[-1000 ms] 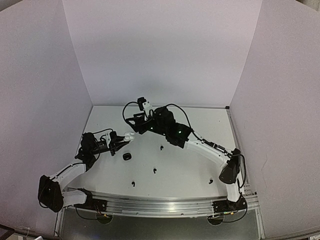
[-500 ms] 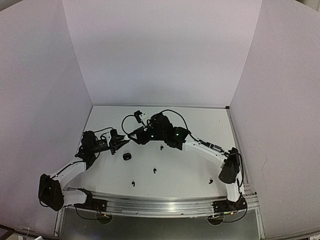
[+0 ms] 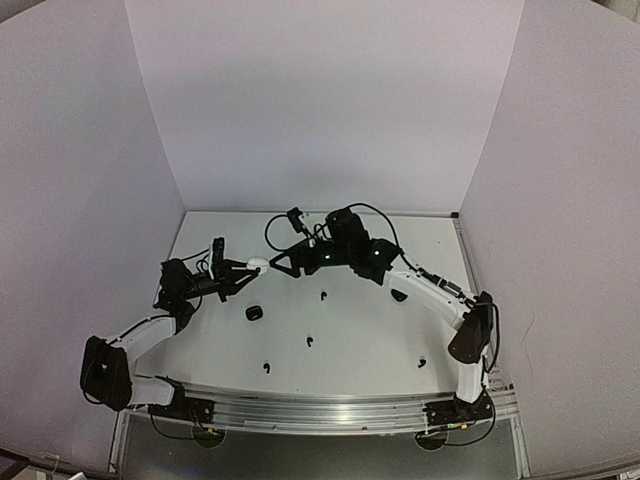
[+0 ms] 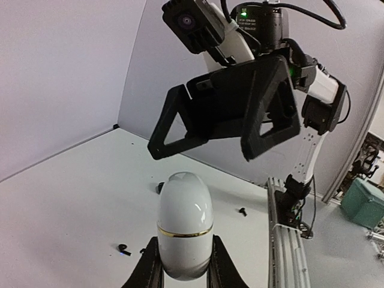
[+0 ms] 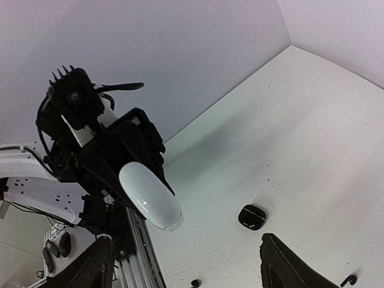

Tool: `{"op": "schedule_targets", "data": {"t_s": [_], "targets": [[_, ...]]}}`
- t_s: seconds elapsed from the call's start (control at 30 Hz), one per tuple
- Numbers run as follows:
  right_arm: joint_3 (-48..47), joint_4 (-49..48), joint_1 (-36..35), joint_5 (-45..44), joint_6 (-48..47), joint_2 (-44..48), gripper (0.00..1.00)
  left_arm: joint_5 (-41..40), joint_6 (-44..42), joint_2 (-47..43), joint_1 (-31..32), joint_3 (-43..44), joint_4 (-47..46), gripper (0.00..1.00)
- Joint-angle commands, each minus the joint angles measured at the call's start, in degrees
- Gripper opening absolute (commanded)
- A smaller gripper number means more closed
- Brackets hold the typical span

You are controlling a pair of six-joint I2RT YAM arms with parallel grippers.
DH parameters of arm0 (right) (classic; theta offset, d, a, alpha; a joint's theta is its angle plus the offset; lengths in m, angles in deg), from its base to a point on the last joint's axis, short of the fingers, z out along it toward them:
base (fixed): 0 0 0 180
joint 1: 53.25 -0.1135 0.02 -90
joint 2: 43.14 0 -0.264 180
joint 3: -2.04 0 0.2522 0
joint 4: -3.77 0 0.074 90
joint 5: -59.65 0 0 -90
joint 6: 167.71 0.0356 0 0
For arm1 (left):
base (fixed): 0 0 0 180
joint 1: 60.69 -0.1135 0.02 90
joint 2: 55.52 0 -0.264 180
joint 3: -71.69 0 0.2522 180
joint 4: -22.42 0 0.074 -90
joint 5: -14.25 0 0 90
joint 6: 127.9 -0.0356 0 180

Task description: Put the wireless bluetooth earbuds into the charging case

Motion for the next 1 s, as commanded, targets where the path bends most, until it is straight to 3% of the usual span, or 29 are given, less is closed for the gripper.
{"op": "schedule_targets", "data": {"t_s": [0.0, 0.13, 0.37, 0.6, 0.87, 0.97], "targets": [[-6.31, -0.48, 0.86, 10.38, 0.03, -2.65, 0.72, 4.70, 18.43, 1.56, -0.38, 3.46, -12.08, 0.00], [-11.12, -1.07, 0.86, 15.54, 0.21, -5.75, 0.60, 4.52, 21.05, 1.95, -0.40, 3.92, -12.74, 0.00], [-13.27, -2.53, 0.90, 17.94, 2.58, -8.27, 0.56, 3.79, 22.53, 2.18, -0.41, 4.76, -13.07, 0.00], [-14.67, -3.82, 0.86, 19.65, 4.52, -10.40, 0.40, 3.54, 22.32, 2.55, -0.32, 5.10, -13.19, 0.00], [-14.91, -5.41, 0.87, 20.25, 5.70, -10.93, 0.07, 4.12, 21.93, 2.83, -0.29, 5.45, -13.37, 0.00], [-14.38, -5.88, 0.90, 20.04, 5.68, -10.65, 0.00, 4.37, 21.85, 2.93, -0.28, 5.36, -13.30, 0.00]]}}
